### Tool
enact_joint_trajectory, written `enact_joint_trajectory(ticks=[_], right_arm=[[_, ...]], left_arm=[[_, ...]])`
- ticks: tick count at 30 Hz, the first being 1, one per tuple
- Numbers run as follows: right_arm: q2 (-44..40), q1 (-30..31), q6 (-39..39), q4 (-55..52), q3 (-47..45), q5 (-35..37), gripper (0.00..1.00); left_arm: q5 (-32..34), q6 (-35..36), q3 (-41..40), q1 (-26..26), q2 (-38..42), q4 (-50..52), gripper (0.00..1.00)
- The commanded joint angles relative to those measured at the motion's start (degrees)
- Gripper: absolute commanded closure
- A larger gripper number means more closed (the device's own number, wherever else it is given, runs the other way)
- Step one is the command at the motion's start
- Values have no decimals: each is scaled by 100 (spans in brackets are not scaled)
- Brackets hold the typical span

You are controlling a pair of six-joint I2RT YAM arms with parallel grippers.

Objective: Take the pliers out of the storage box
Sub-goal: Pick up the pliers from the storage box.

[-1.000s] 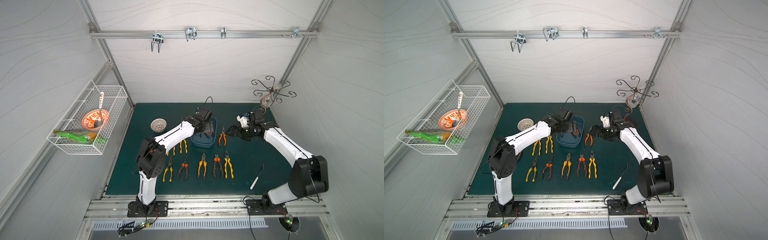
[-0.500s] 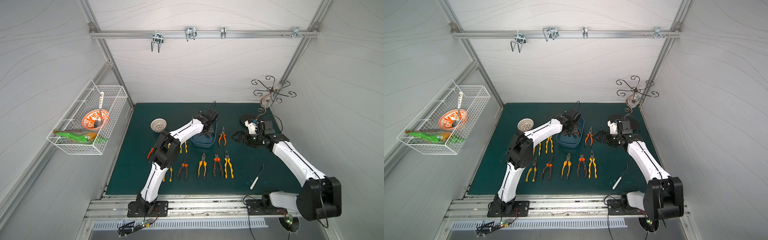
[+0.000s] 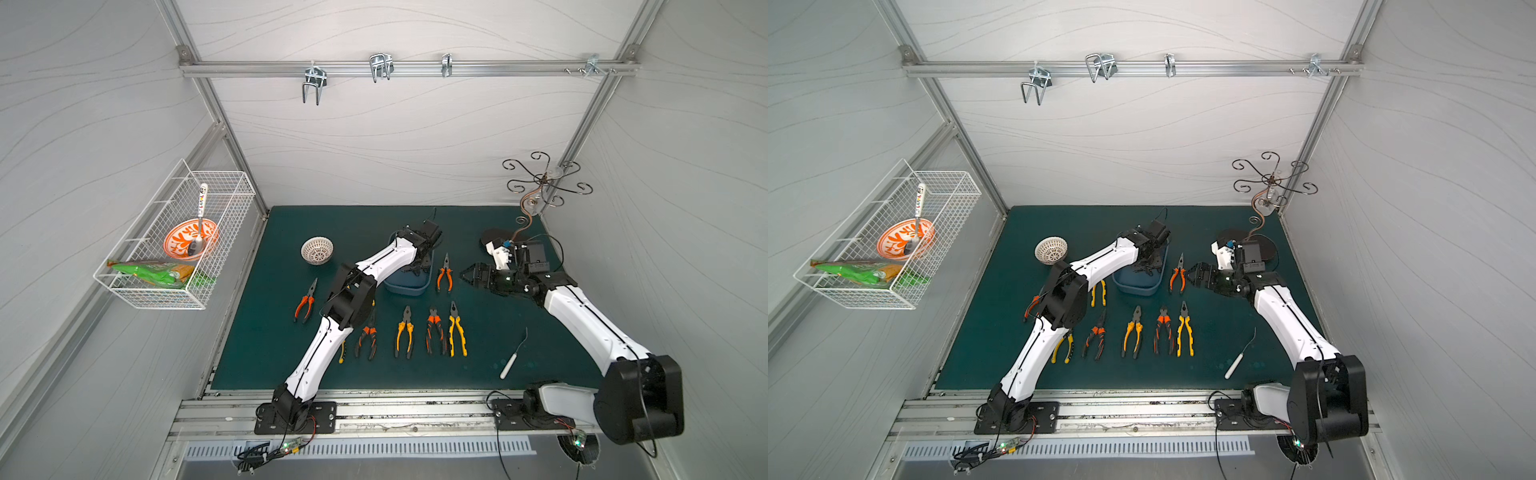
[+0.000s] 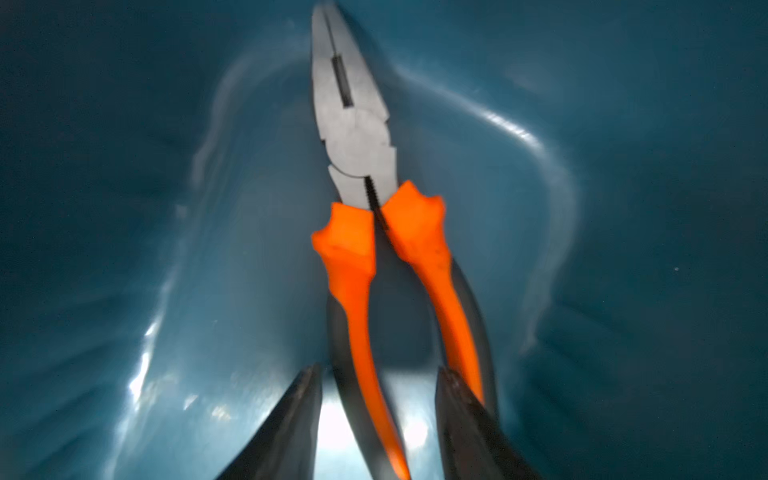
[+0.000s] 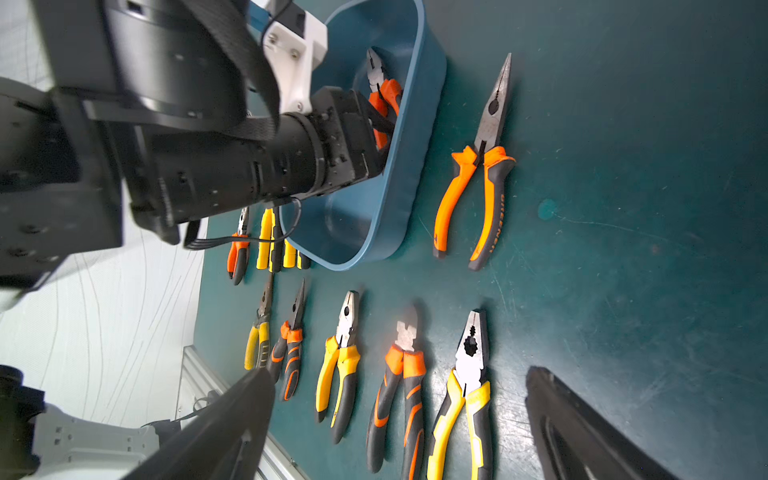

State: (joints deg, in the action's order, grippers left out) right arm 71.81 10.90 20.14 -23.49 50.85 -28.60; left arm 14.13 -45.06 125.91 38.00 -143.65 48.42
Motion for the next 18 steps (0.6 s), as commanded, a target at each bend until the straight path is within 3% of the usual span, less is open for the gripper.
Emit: enact_joint_trajectory(ticks=[1,4,9,13,18], right_arm=[[6,0,41,46,75,-24,1],[23,-6,48,20,83,3,1],[44,-4,88,33,109,-53,1],[17,-7,138,46,136,-133,1],[-1,0,257,70,196,-307,1]], left_arm=[[-4,22,242,-65,-234,225,55],[-41,92,295,-65,-312,282,69],[-162,73,237,-83,-271,244,100],[-164,280,-49,-82,107,24,100],[23,636,-953,-119,1156,-521,100]])
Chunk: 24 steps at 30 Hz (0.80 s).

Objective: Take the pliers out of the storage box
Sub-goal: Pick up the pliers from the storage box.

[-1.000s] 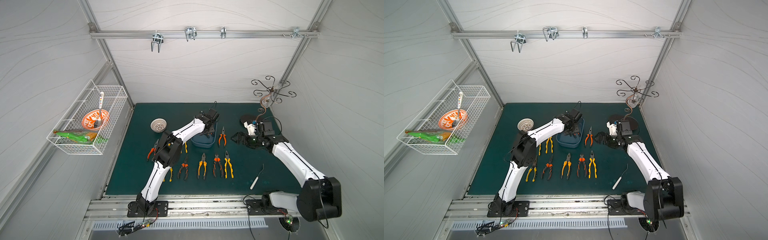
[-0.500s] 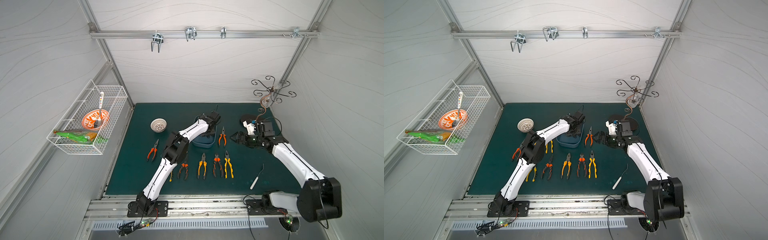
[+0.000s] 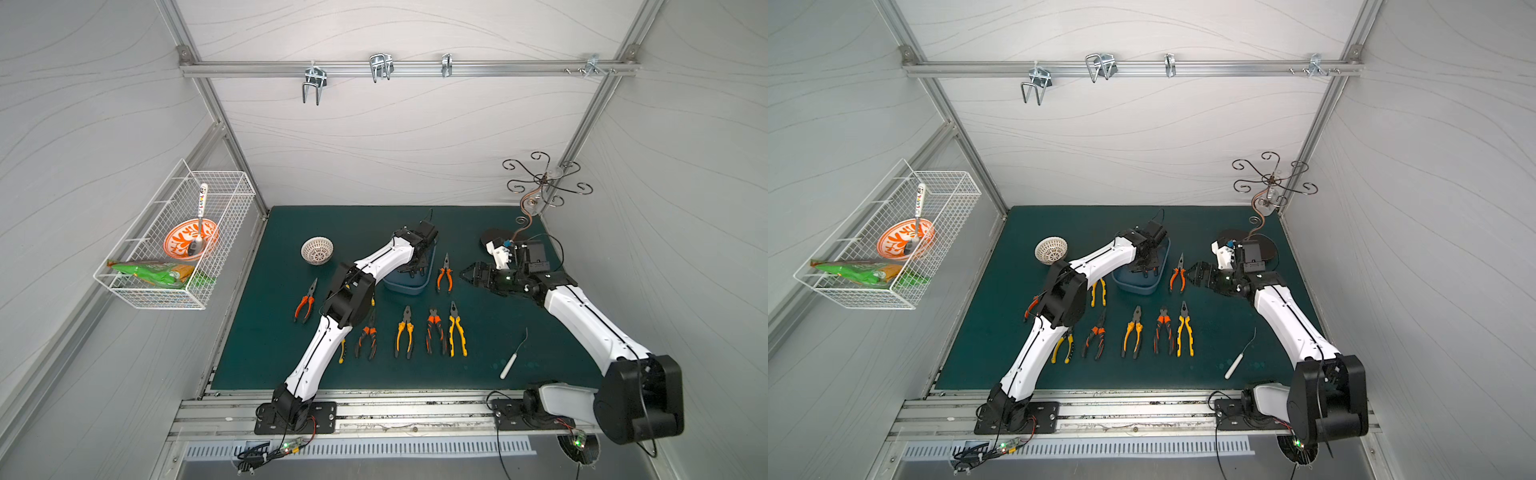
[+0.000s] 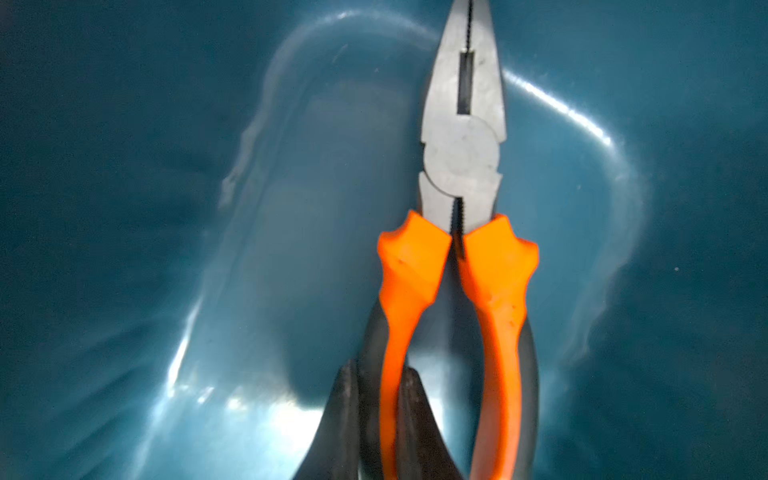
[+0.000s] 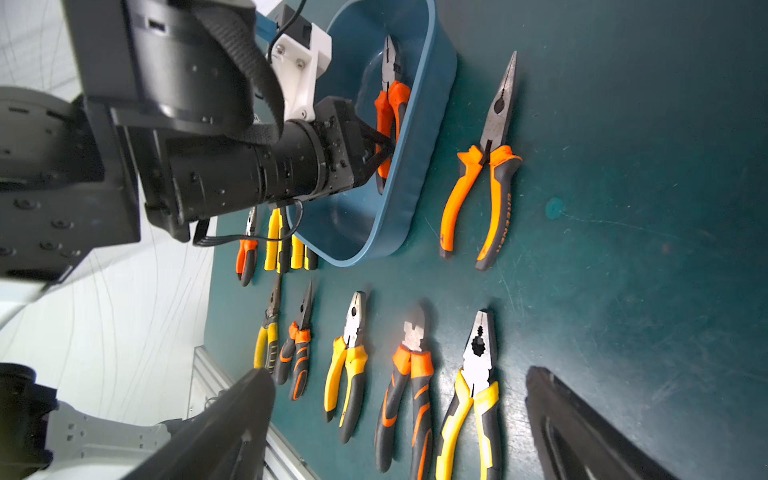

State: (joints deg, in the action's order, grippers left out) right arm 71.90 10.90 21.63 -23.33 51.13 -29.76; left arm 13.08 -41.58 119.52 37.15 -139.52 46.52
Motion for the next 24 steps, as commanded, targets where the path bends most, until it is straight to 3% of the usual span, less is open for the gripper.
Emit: enact_joint_trajectory(ticks=[1,9,14,19,24], right_arm=[[-22,8,137,80,184,-248,1],[-340,273,232,51,308,-315,1],[-599,644,580,263,370,-241,2],[-630,1307,839,532,549,424,3],[-337,1815,980,727,830,822,4]], left_arm=[[120,386,-613,-41,1041,-580,100],[-409,330,-2433,-104,2910,-2044,100],[-596,-52,-3481,0,3849,-2835,100],[-536,-503,-4423,346,4642,-3666,100],[-405,-520,-4853,785,5115,-4061,100]])
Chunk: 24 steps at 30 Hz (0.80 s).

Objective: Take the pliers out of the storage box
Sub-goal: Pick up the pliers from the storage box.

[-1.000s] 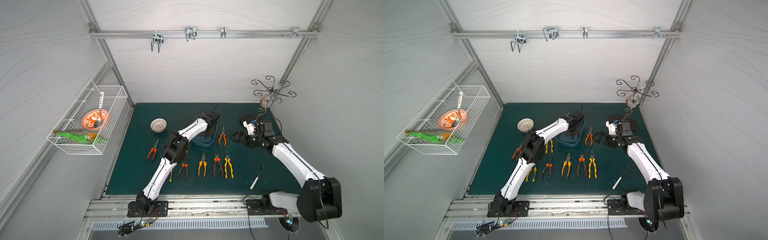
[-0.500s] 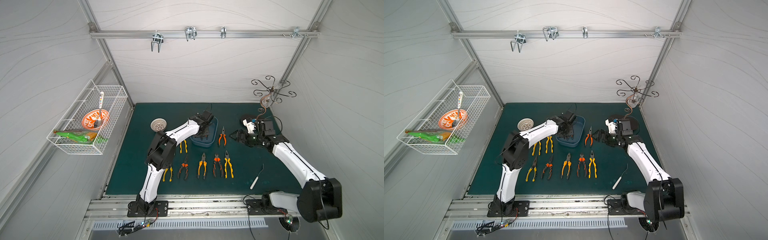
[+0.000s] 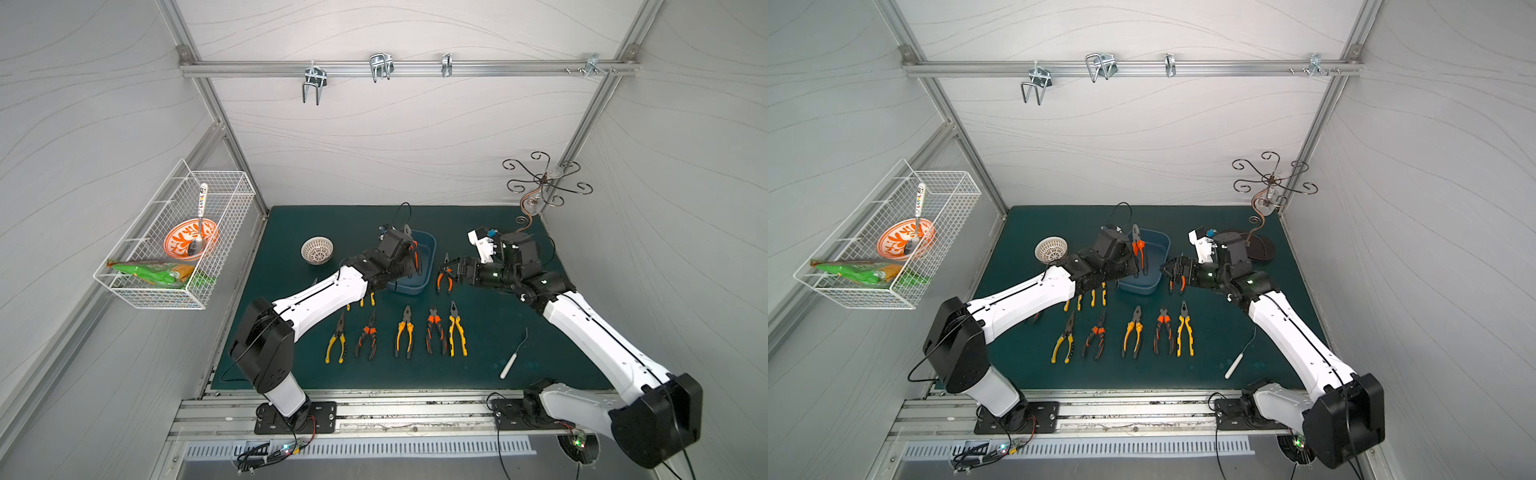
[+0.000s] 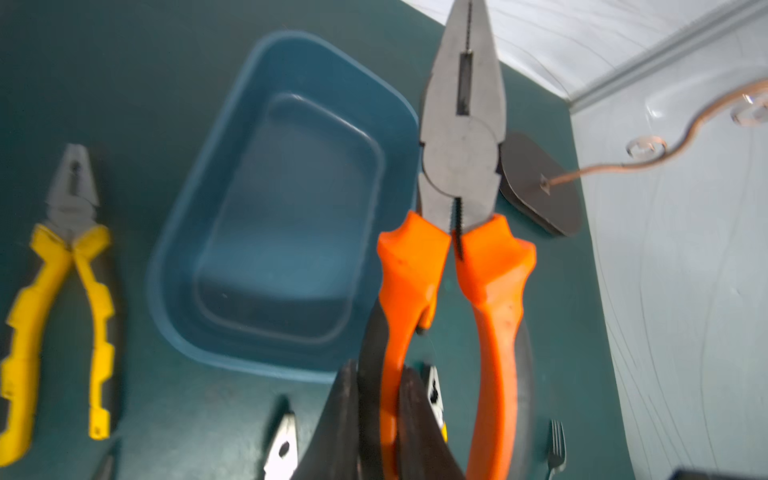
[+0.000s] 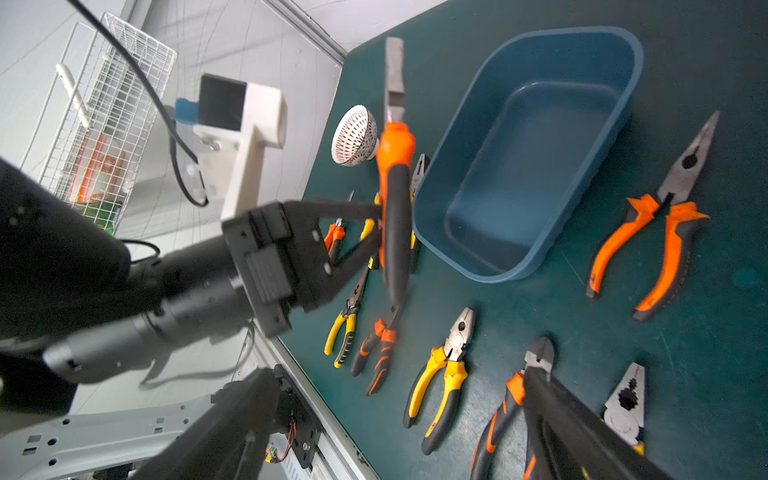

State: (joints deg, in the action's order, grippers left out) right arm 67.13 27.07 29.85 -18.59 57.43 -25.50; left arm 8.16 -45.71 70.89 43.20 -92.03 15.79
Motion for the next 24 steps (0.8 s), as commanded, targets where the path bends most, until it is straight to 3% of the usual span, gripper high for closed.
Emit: enact_joint_trajectory(ticks=[1,5,8,13,20,24], right_arm=[[218,258,192,216,266,553,4],[519,317,257,174,492,784,11],[725,349,260,244,614,764,25],[1100,382,227,303,810,437,41],[1311,409,165,483,823,251,41],[1404,410,94,433,831,259,52]], left_arm=[[116,-109,3,246,429,-975,100],[98,-113,14,380,565,-841,100],[51,-158,-15,460,649,-891,100],[-129,-176,3,544,644,-974,100],[-420,-170,118,583,572,-991,100],[-582,-162,135,593,576,-1014,100]])
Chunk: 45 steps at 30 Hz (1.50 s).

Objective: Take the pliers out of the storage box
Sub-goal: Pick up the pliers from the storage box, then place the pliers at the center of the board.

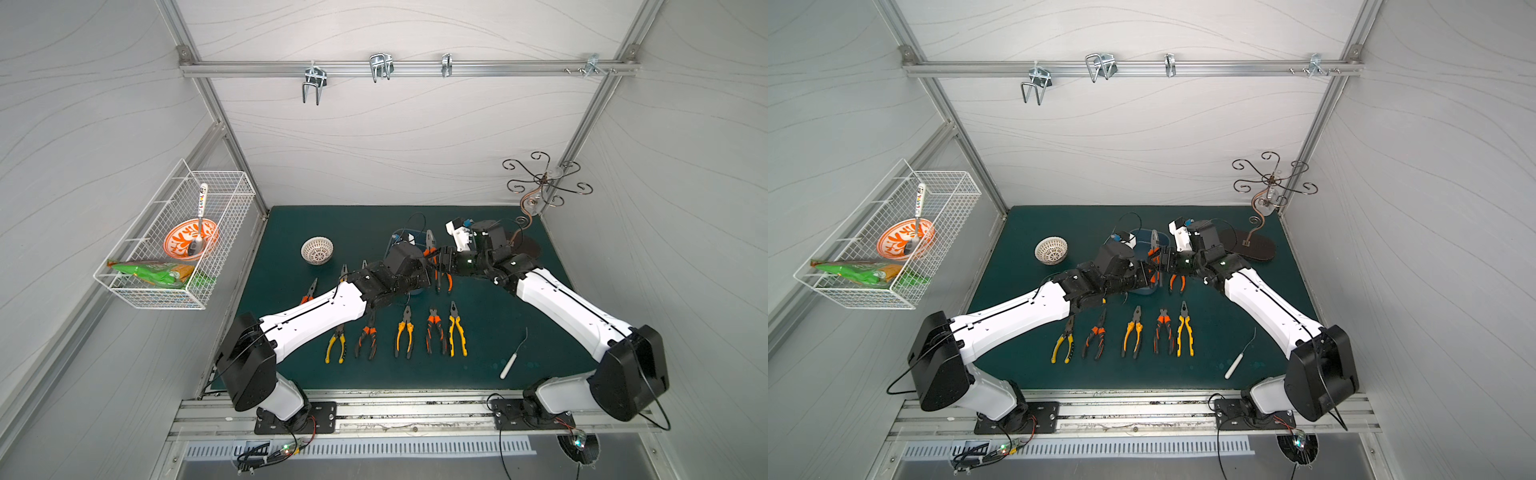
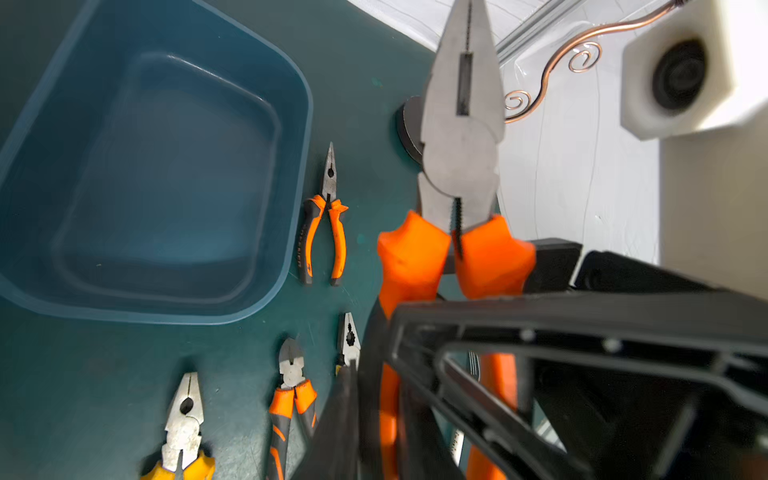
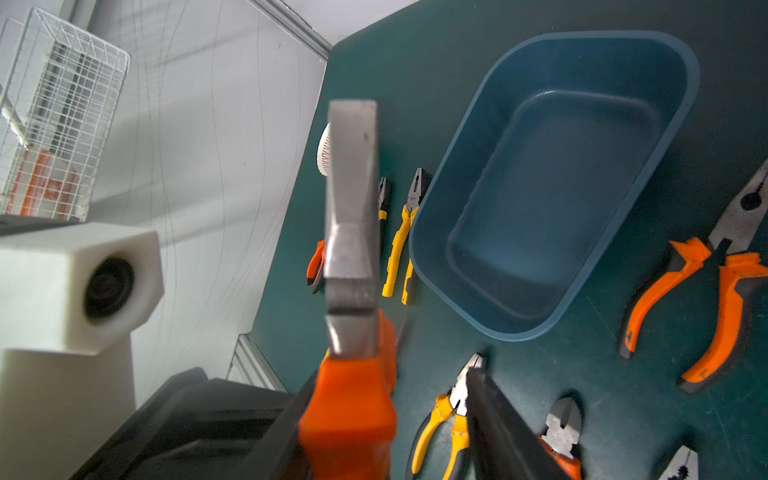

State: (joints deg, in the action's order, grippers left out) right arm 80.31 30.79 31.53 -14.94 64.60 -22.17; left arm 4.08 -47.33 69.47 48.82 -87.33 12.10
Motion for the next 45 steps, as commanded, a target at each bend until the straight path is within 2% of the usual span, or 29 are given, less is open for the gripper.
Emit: enact_joint_trajectory(ticks=[1,7,8,9,13,16,18,22,26,31,34,38,45], right_arm=[[113,41,-81,39,129,-86,56],[34,5,-220,-140,54,-150,92],[-3,-14,-240,-178,33,-176,95],[-73,-28,-277,-204,-7,-193,99],[-363,-121,-583,-513,-168,-112,100],[-615,-305,-815,-754,-401,-126,100],[-806,-517,-993,-912,-573,-177,100],[-1048,-1069,-1376,-1312,-964,-64,100],[-1032,-1673,-1521,-1321,-1328,-281,100],[-464,-1929,-1598,-750,-1520,-367,100],[135,-1970,-1596,-490,-1367,-361,100],[835,-2030,-1540,-275,-1108,-179,100],[2024,-2186,-1399,-105,-562,-638,100]], left_arm=[[-226,-12,278,31,115,-646,100],[-209,60,188,57,164,-643,100],[-157,99,164,58,172,-652,97],[-119,129,116,58,189,-668,88],[-2,463,-29,58,272,-744,50],[67,743,-153,58,376,-793,27],[-7,1078,-283,58,466,-895,16],[-413,2008,-710,50,759,-1086,10],[-1290,3137,-1468,42,1106,-1788,7],[-1840,4641,-1879,31,1139,-1920,1],[-2062,5195,-2033,5,1081,-1946,1],[-2382,5425,-2065,-16,1053,-1871,1],[-2856,5138,-2089,-13,1043,-2043,0]])
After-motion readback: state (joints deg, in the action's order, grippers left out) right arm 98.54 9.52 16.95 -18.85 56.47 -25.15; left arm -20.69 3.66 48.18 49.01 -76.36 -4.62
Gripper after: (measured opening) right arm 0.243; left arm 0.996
